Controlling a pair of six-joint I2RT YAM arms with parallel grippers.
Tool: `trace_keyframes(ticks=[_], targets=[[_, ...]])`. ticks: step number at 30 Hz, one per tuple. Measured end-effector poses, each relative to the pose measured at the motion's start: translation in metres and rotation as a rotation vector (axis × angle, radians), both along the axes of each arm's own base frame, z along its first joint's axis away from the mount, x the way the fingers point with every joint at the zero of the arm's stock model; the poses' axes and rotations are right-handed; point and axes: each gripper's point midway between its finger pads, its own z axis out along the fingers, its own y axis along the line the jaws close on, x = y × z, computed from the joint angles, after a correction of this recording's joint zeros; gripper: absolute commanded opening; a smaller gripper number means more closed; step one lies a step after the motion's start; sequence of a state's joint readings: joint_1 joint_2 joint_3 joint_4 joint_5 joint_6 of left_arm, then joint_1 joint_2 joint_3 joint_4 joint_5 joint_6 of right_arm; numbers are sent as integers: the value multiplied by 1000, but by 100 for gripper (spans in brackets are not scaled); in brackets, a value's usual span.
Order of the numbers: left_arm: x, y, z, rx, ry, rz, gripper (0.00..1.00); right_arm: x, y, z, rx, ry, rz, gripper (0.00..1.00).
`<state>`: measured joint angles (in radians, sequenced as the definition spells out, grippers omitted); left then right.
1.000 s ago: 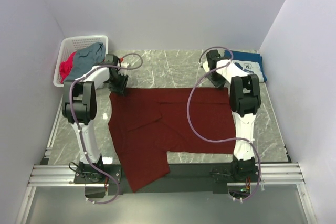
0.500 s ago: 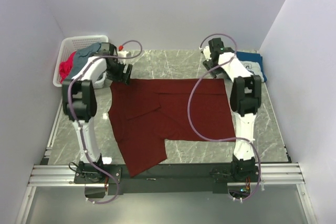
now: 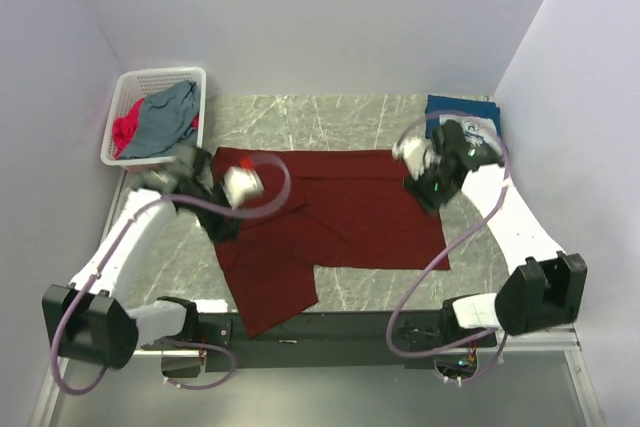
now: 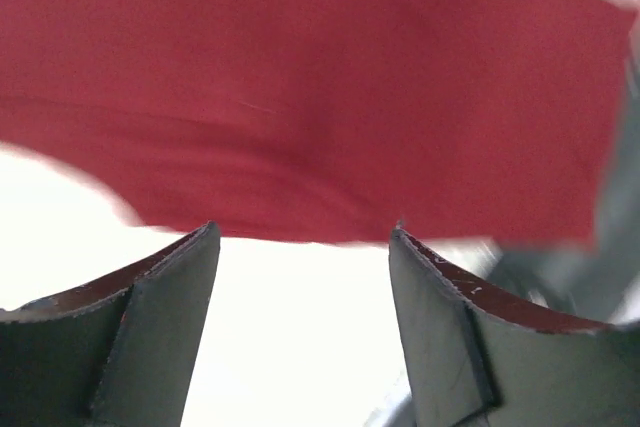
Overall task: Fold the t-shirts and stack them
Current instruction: Fold the tshirt
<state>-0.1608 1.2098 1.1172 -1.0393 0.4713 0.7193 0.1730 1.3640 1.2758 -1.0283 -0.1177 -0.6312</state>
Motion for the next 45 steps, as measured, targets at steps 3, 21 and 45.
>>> trace_keyframes(ticks=[3,21,45], targets=[[-61,-13,-47,80,117,-167,72,-53,-2,-48,-48,144,59,53],[-169,-57,-101,401,208,-601,76,-123,-38,-138,-276,266,155,40],[-212,-55,-146,722,179,-764,76,-116,-52,-159,-396,293,131,24]])
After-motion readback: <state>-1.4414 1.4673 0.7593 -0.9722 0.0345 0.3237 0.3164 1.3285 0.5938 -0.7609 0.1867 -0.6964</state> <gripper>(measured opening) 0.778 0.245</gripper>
